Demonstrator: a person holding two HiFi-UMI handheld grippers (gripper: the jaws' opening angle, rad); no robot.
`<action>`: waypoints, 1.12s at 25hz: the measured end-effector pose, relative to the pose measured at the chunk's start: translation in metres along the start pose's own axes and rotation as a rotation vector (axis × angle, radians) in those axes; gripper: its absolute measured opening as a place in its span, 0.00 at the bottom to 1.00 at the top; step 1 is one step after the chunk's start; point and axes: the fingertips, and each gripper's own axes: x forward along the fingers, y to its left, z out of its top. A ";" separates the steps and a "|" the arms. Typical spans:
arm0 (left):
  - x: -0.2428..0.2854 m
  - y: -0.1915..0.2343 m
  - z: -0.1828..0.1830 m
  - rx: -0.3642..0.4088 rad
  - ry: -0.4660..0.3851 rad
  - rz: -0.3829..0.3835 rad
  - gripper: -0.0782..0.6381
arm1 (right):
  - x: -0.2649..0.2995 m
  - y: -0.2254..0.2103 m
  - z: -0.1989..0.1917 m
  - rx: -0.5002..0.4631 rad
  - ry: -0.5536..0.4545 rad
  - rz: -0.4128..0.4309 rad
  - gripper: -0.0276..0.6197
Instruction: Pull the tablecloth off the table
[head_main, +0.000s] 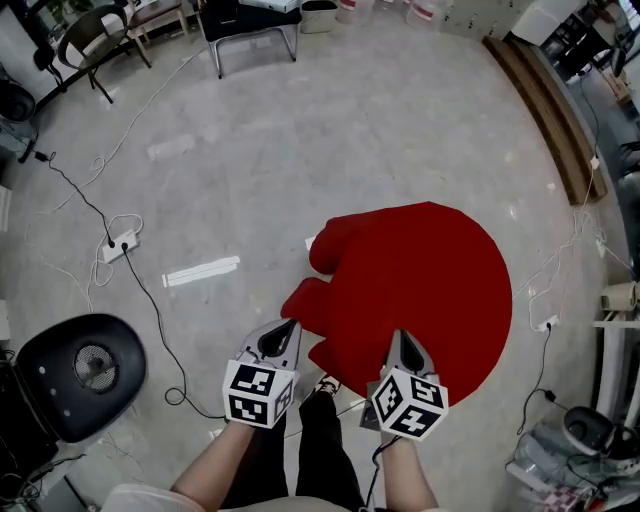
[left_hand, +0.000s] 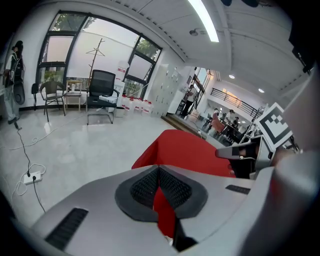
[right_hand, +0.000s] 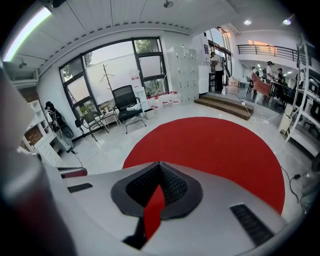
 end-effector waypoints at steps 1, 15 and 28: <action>0.003 -0.001 -0.001 0.011 0.009 -0.005 0.13 | 0.001 0.000 0.000 0.000 0.001 -0.001 0.08; 0.026 0.001 -0.053 0.121 0.141 -0.124 0.31 | 0.007 -0.009 -0.013 0.036 0.004 -0.019 0.08; 0.070 -0.013 -0.105 0.399 0.232 -0.341 0.51 | 0.003 -0.031 -0.029 0.096 0.010 -0.044 0.08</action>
